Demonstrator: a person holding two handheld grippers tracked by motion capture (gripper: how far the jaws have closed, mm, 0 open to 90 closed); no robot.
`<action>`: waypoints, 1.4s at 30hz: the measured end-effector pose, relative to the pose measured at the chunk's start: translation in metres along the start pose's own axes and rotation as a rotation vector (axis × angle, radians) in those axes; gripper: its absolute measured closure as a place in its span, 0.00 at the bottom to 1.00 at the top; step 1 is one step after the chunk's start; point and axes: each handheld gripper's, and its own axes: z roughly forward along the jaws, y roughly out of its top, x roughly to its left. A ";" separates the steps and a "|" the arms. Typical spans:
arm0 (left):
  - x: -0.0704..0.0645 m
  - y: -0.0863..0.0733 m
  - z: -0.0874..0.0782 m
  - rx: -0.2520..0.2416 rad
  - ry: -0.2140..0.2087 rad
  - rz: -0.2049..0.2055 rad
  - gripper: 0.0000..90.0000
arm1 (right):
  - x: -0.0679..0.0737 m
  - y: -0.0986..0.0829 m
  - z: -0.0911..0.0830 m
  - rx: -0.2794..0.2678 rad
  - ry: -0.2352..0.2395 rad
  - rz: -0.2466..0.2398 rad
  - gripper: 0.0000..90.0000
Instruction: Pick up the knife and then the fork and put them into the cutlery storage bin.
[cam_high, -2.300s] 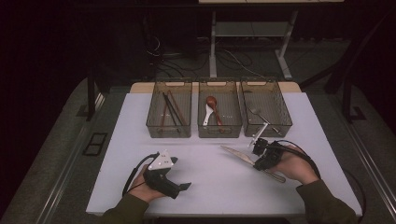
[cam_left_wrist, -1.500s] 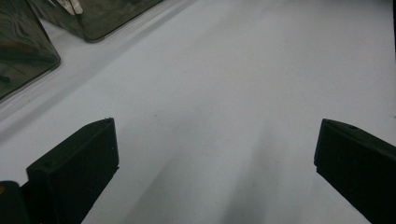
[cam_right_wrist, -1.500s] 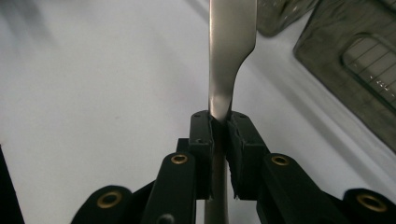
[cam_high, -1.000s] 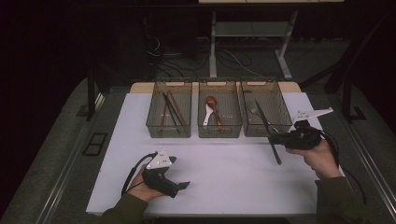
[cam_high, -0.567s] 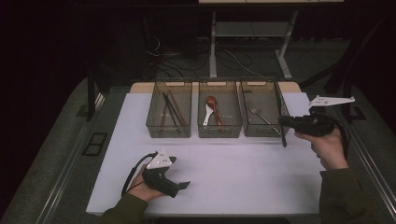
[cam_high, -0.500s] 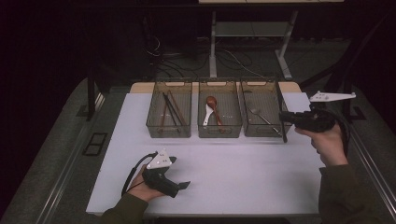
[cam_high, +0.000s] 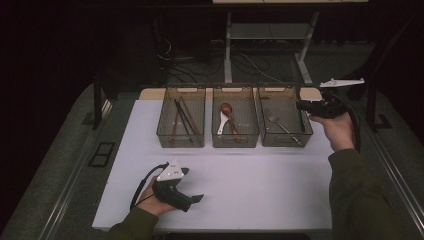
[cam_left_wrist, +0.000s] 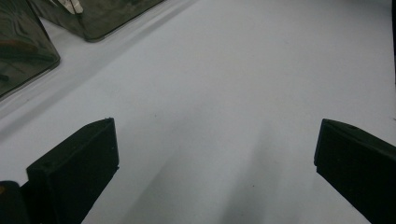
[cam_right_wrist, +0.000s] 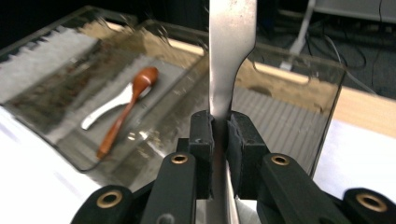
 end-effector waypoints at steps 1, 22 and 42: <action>0.000 0.000 0.000 0.001 0.000 0.001 0.00 | -0.002 -0.002 0.004 0.013 -0.005 0.009 0.90; -0.001 0.000 0.000 -0.002 -0.002 -0.003 0.00 | -0.013 -0.032 0.051 0.200 -0.078 0.038 0.89; -0.001 0.000 0.000 -0.009 0.001 -0.009 0.00 | 0.000 -0.028 0.040 0.074 -0.106 0.041 0.32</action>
